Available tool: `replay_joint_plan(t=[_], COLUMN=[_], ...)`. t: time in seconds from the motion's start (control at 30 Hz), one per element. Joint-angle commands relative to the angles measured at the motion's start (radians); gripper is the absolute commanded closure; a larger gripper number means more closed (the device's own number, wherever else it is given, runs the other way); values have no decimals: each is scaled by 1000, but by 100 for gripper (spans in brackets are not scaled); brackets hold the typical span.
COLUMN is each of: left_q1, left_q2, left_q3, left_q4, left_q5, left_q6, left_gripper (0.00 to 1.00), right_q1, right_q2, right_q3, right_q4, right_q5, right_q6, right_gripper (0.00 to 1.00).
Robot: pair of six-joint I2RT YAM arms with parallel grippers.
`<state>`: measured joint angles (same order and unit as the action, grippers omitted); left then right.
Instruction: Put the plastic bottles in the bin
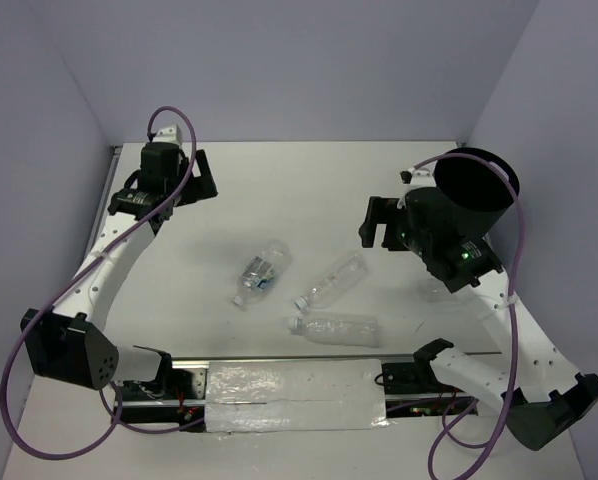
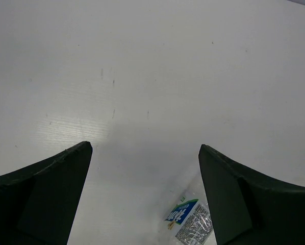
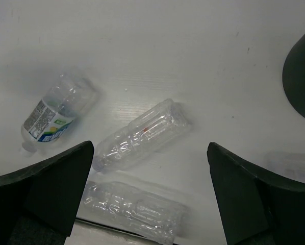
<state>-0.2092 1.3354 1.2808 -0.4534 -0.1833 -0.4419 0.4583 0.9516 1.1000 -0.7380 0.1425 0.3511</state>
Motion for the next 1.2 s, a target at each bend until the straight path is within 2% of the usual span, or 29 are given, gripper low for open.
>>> replay_joint_plan(t=[0.0, 0.13, 0.37, 0.57, 0.73, 0.93, 1.17], left_q1=[1, 1, 1, 1, 1, 1, 1], left_q2=[-33, -47, -56, -68, -62, -73, -82], left_q3=[0, -24, -32, -37, -28, -32, -55], left_q4=[1, 16, 2, -1, -24, -36, -34], left_q5=[11, 24, 13, 4, -1, -8, -13], left_q6=[-26, -34, -32, -26, -18, -9, -9], left_gripper=[1, 1, 1, 1, 1, 1, 1], right_q1=[6, 8, 8, 8, 6, 11, 11], right_q2=[-10, -10, 68, 15, -10, -1, 87], right_q3=[-14, -25, 21, -92, -259, -431, -492], right_q4=[40, 40, -60, 35, 173, 328, 446], right_q5=[11, 37, 210, 82, -61, -116, -138], right_q6=[23, 40, 163, 245, 490, 699, 753], right_gripper=[0, 0, 0, 0, 0, 0, 0])
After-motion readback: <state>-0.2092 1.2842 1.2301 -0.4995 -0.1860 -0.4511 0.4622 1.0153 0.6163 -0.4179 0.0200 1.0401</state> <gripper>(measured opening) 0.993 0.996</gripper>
